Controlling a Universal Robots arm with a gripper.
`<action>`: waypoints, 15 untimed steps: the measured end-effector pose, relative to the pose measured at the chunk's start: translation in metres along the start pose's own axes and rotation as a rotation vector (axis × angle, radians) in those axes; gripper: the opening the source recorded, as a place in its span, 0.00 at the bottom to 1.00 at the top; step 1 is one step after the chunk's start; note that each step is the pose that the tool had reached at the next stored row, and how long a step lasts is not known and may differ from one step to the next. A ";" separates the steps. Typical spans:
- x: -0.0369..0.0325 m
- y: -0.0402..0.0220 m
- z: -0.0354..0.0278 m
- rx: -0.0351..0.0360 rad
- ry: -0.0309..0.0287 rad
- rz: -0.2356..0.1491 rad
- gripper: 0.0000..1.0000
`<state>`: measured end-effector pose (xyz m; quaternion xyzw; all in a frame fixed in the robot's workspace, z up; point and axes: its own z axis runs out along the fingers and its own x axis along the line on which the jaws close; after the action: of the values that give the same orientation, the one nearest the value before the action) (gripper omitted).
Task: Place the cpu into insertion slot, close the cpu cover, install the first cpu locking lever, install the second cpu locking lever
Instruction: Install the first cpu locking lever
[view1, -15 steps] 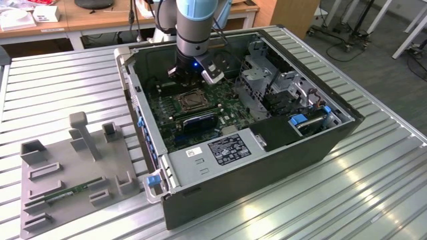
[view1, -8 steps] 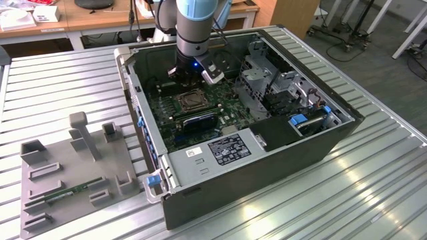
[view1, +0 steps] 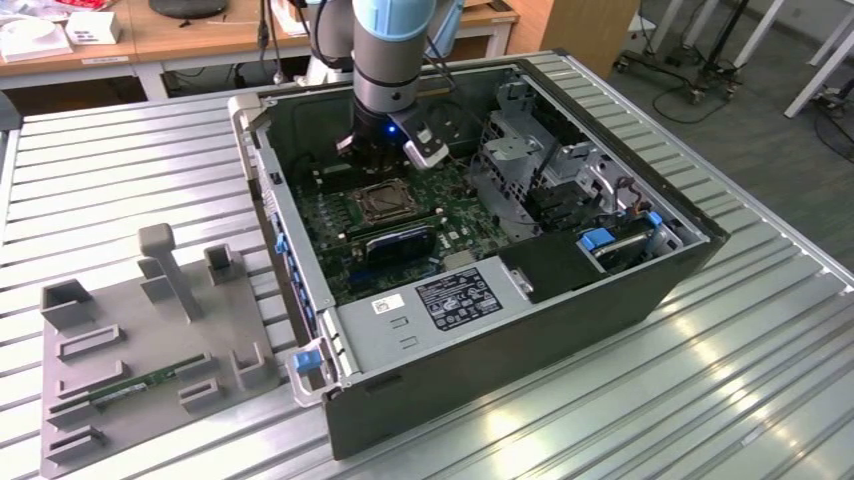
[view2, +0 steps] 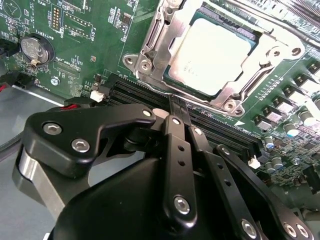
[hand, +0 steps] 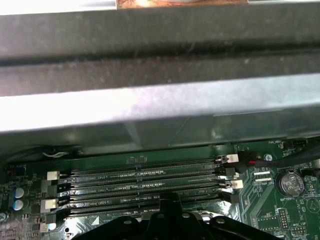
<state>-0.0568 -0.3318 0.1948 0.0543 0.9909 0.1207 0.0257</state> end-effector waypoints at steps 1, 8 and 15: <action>0.0000 0.0000 0.0001 0.0009 0.0000 0.000 0.11; 0.0000 -0.0002 0.0008 0.0019 -0.0002 0.000 0.11; 0.0002 -0.0007 0.0026 0.0021 -0.0001 0.000 0.11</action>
<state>-0.0569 -0.3318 0.1921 0.0543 0.9910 0.1197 0.0256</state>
